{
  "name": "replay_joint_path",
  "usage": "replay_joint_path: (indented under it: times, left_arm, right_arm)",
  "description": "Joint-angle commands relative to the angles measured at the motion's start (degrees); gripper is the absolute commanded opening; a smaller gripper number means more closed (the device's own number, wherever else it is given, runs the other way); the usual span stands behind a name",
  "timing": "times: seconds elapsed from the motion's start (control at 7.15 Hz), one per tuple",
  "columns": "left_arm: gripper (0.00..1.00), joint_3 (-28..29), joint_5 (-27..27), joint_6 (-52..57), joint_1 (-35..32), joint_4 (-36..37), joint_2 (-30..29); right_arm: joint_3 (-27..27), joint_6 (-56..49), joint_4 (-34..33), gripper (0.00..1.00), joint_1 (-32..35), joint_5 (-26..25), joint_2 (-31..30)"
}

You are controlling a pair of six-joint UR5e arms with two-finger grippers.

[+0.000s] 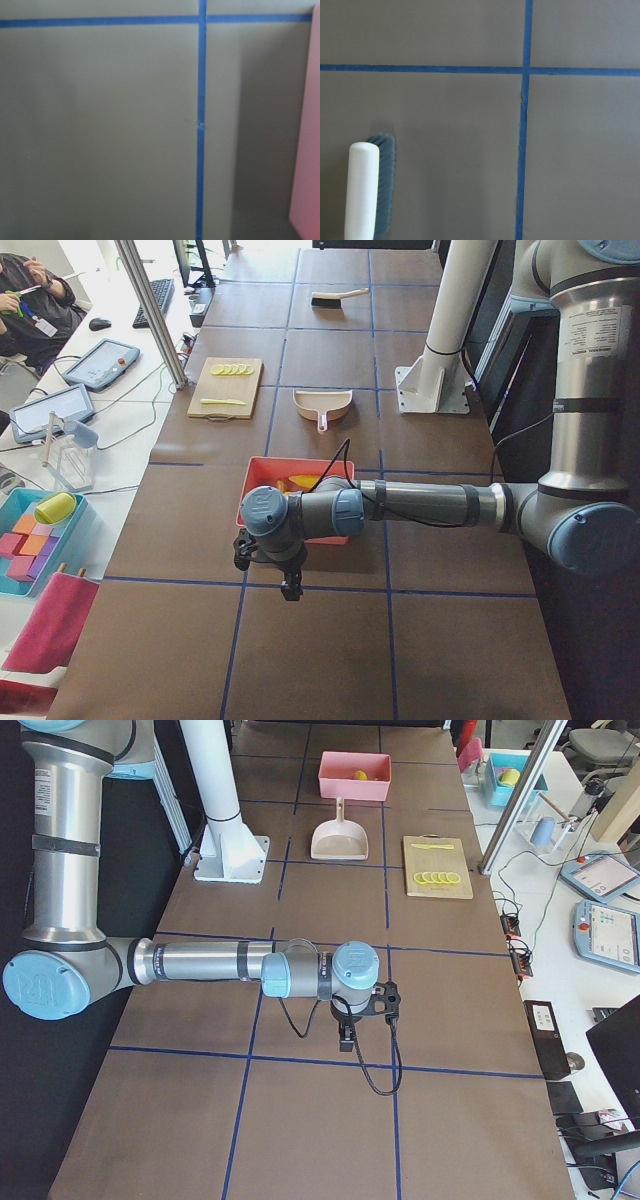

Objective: Sweep and dump trash into bin

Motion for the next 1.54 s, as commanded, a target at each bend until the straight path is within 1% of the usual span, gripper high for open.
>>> replay_joint_path:
  times: [0.0, 0.14, 0.28, 0.42, 0.56, 0.7, 1.4]
  left_arm:
    - [1.00, -0.8, -2.1, -2.1, 0.1, -0.4, -1.4]
    - [1.00, 0.2, 0.6, -2.0, 0.1, -0.4, -2.3]
    - [1.00, 1.0, 5.7, -1.8, 0.1, -0.6, -2.4]
    - [1.00, 2.7, 6.0, -1.5, 0.1, -2.7, -2.3]
    - [1.00, 6.1, 6.0, -1.5, 0.0, -8.0, -2.0]
    - [1.00, 7.2, 6.0, -1.5, 0.0, -10.0, -2.1]
    - [1.00, 7.1, 6.1, -1.6, 0.0, -10.2, -1.8]
  right_arm:
    - [-0.4, 1.6, 0.0, 1.00, 0.5, -0.1, 0.0]
    - [-1.0, 1.6, 0.0, 1.00, 0.6, -0.1, 0.0]
    - [-1.5, 1.6, 0.0, 1.00, 1.2, 0.1, 0.0]
    - [-1.6, 1.6, 0.0, 1.00, 1.4, 0.1, 0.0]
    - [-2.0, 1.6, 0.0, 1.00, 1.5, 0.1, 0.0]
    - [-2.2, 1.6, 0.3, 1.00, 1.7, 0.0, 0.0]
    - [-2.8, 1.4, 0.4, 1.00, 2.0, -1.5, 0.2]
